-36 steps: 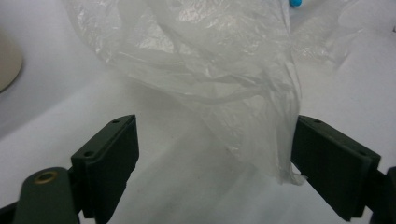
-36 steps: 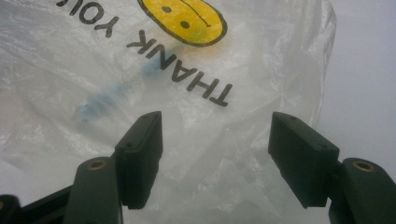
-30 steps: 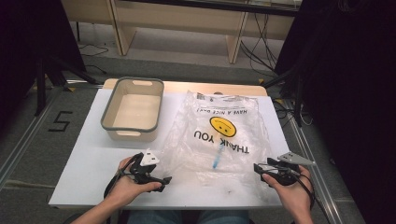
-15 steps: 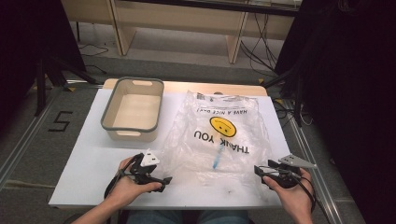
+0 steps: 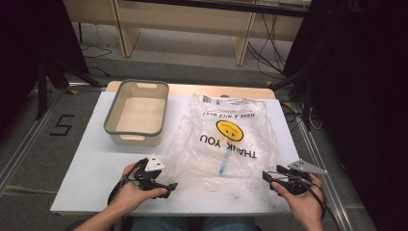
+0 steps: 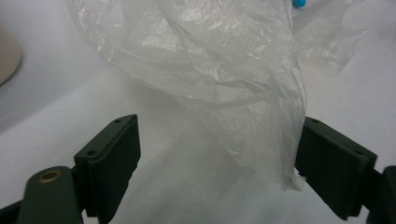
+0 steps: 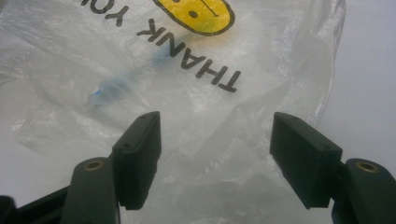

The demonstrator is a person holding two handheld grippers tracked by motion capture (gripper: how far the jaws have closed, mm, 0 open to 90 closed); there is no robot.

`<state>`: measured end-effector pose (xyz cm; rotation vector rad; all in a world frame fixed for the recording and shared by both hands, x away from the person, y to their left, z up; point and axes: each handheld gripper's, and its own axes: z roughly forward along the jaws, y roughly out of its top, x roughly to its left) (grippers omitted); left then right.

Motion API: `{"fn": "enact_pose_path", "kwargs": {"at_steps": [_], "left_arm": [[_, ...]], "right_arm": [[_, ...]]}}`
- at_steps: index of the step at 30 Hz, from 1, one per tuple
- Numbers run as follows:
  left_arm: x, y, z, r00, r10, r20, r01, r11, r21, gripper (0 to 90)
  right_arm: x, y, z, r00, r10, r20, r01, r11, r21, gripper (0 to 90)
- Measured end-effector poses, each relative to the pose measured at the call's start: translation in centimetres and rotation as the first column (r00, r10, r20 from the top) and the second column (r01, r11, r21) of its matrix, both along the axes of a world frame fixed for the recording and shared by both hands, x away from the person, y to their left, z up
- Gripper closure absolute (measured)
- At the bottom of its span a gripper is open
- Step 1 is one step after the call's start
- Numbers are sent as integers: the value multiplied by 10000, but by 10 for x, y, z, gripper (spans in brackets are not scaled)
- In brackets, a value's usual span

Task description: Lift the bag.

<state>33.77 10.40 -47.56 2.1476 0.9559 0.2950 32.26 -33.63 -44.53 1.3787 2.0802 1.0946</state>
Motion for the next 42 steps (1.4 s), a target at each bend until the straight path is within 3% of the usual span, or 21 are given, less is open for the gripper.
{"fn": "enact_pose_path", "kwargs": {"at_steps": [4,10,19,26,33,37,42], "left_arm": [[-1,-1,-1,9999,60,-162,-58,9999,98,191],[-3,-7,-2,9988,122,-475,-134,9996,-260,240],[-3,-18,-2,9984,-145,-551,125,9992,-371,340],[0,-27,-8,9982,-341,-499,351,9992,198,413],[2,-32,-12,9979,-499,-409,524,9966,632,459],[3,-31,-11,9985,-505,-215,522,9945,904,557],[4,-31,-10,9986,-477,-243,500,9930,1068,636]], "right_arm": [[-2,1,-1,9999,63,-112,-63,10000,43,348],[-7,3,-3,9989,257,-394,-259,9997,-34,348],[-15,8,-8,9910,699,-1142,-773,9951,-615,345],[-19,10,-17,9775,838,-1935,-1056,9888,-1053,344],[-20,14,-23,9649,873,-2477,-1330,9757,-1741,344],[-19,14,-26,9594,694,-2735,-1253,9732,-1926,353],[-19,11,-26,9622,636,-2647,-1201,9717,-2034,429]]}}
